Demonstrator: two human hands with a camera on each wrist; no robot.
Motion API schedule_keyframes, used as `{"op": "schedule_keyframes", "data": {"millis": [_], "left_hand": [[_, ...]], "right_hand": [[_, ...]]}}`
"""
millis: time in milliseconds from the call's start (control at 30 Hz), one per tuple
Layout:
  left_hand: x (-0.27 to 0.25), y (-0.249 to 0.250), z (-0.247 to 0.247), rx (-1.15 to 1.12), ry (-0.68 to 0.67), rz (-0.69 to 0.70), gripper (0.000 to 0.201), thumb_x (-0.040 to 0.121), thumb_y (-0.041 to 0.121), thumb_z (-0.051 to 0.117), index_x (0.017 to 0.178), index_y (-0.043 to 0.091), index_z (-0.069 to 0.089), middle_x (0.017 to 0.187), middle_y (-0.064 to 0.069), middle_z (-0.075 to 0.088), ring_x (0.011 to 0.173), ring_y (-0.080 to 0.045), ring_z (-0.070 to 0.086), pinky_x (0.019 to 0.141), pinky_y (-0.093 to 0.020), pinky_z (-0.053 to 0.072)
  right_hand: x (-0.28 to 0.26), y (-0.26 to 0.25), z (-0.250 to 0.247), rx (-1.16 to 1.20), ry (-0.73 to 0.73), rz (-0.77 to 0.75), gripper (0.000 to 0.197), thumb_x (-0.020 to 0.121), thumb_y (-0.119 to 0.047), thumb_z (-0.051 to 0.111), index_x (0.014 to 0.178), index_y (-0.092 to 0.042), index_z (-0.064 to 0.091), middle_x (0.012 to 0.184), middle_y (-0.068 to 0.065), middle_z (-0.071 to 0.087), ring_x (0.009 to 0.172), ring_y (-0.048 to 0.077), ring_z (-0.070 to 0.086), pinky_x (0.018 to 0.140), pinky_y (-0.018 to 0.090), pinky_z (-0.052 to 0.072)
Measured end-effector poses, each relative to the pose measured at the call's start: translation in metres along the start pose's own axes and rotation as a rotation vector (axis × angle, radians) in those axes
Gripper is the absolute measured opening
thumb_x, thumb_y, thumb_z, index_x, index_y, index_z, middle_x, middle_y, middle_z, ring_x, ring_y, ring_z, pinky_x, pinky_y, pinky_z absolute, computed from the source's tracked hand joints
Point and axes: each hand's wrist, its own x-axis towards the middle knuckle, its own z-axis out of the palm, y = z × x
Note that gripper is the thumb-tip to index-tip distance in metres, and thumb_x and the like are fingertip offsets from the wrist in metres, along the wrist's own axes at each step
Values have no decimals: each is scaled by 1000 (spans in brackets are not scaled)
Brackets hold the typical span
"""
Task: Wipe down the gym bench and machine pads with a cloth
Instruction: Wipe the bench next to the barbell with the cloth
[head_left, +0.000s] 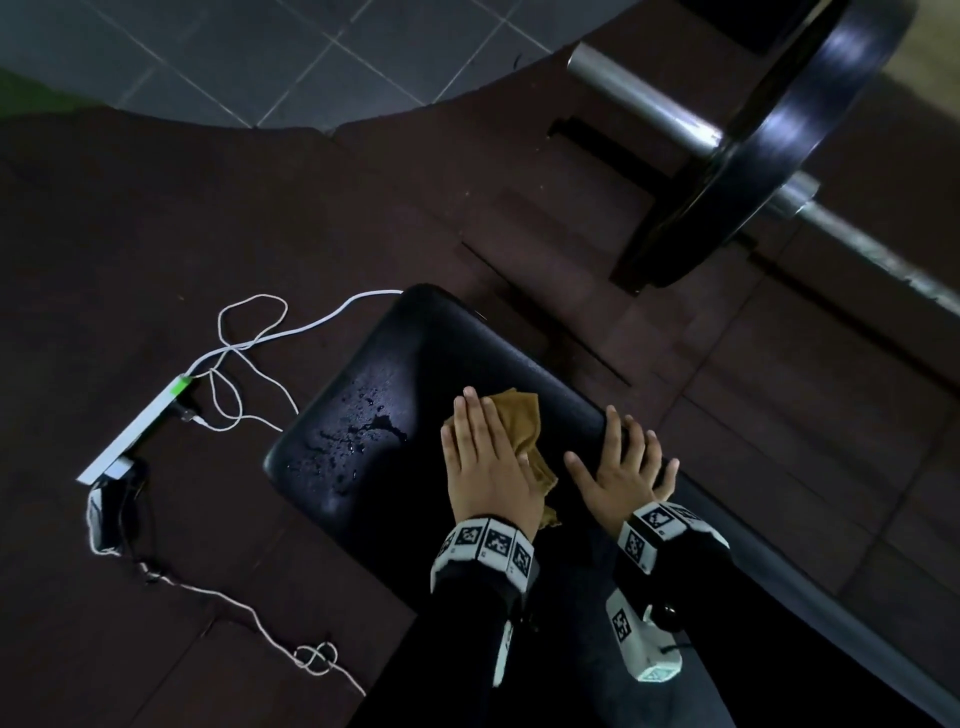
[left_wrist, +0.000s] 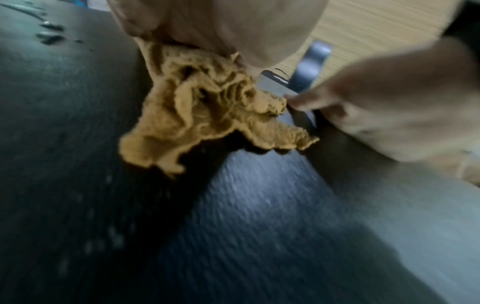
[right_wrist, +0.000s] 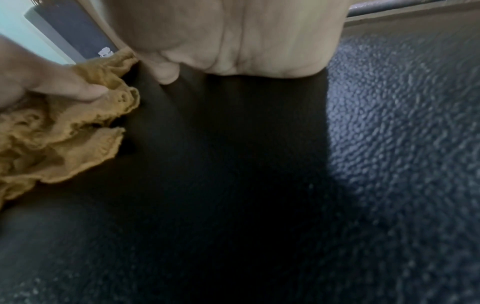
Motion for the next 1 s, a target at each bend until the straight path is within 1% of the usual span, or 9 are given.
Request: {"op": "schedule_keyframes", "data": {"millis": [100,233,367,467,600,700,800,867,1000], "left_hand": [[14,-13,-7,-63,62,-21,80,93,44,36,149,2,-3,157,-14,-14,146,-25,-13,119,-40,-5],[37,-56,-22,-66,151,-73,89,89,66,16,150,3,2,158,-15,-3,147,-27,-3,118,-39,-2],[45,-111,-29,-113,223,-201,93,85,66,14,150,0,11,158,-19,8,146,-31,5,118,-44,8],[30,-137,-24,-159,260,-276,90,88,63,18,148,-4,15,155,-22,16,145,-35,11,117,-47,16],[-9,-133,-5,-243,257,-385,84,91,56,24,146,-8,17,153,-27,17,143,-40,13,113,-54,20],[-34,-98,8,-340,176,-490,86,89,55,25,145,-9,15,153,-30,11,142,-46,10,110,-62,21],[-49,-52,20,-279,94,-351,90,86,62,25,147,-3,17,154,-30,5,141,-50,4,109,-65,14],[-46,-30,22,-217,72,-225,89,86,68,24,149,5,18,156,-26,2,142,-48,1,110,-61,9],[-7,-20,8,-99,121,-73,80,89,65,29,150,13,20,156,-22,7,143,-45,6,113,-56,9]], "right_hand": [[2,1,1,2,-10,3,76,88,-65,33,148,-38,-5,157,-7,1,144,21,-6,114,51,-8],[2,3,1,3,-25,-1,76,88,-65,33,147,-39,-6,157,-7,0,143,21,-7,113,51,-10],[1,1,-1,4,-19,-1,76,89,-64,34,148,-38,-5,157,-7,2,143,22,-6,113,51,-9],[0,1,-2,-9,-34,-5,76,89,-65,32,148,-37,-7,157,-7,0,143,22,-7,113,51,-9],[0,0,-4,-2,-54,-6,77,89,-64,33,148,-37,-7,157,-6,-2,143,22,-9,113,52,-10],[0,-1,-5,-9,-57,-7,77,90,-63,34,148,-36,-7,157,-6,-2,143,22,-9,113,51,-9],[-1,-3,-6,-19,-53,-4,76,90,-62,34,148,-35,-7,157,-5,-2,144,23,-8,113,51,-8],[-1,-3,-5,-23,-37,-2,76,90,-62,34,149,-35,-6,157,-5,0,144,23,-7,114,51,-8],[1,0,-1,-1,10,-9,75,89,-63,35,148,-37,-3,157,-6,2,144,22,-6,113,51,-8]]}}
